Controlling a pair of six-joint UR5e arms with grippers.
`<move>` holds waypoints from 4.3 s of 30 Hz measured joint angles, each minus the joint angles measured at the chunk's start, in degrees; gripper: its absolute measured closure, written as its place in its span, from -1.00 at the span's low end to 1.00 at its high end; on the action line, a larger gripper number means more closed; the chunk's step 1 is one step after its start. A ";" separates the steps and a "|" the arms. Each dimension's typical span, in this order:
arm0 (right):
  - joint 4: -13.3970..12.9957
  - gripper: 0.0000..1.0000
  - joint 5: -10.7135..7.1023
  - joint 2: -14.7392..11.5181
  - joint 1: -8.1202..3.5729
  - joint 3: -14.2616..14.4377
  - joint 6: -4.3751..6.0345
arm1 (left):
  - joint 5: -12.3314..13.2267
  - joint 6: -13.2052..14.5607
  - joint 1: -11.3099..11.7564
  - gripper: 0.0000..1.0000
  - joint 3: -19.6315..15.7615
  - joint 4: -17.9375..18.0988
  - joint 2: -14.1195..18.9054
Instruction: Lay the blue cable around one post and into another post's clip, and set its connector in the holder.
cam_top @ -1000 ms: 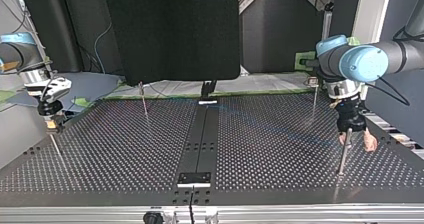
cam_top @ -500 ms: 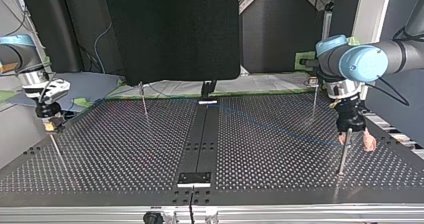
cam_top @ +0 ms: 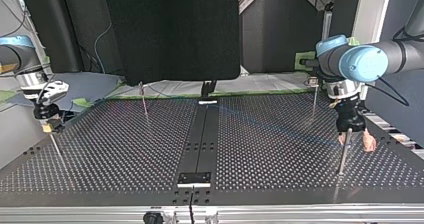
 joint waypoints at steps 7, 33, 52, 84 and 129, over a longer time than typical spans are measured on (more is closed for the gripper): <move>-0.51 1.00 0.09 0.05 -0.01 0.00 0.59 | 0.02 0.00 0.00 -0.99 0.03 0.00 0.00; -0.80 1.00 0.53 0.34 0.71 0.00 0.65 | 0.08 0.01 0.00 -0.99 0.04 0.00 0.00; -2.13 1.00 0.73 0.53 0.77 0.04 0.68 | 0.08 0.00 0.01 -0.99 0.04 0.00 0.00; -2.47 1.00 0.65 0.66 0.77 0.02 0.16 | 0.09 0.35 0.00 -0.99 0.03 0.00 0.00; -2.14 -0.90 0.43 0.66 0.86 0.02 -0.11 | 0.09 0.49 0.00 -0.99 0.04 0.00 0.00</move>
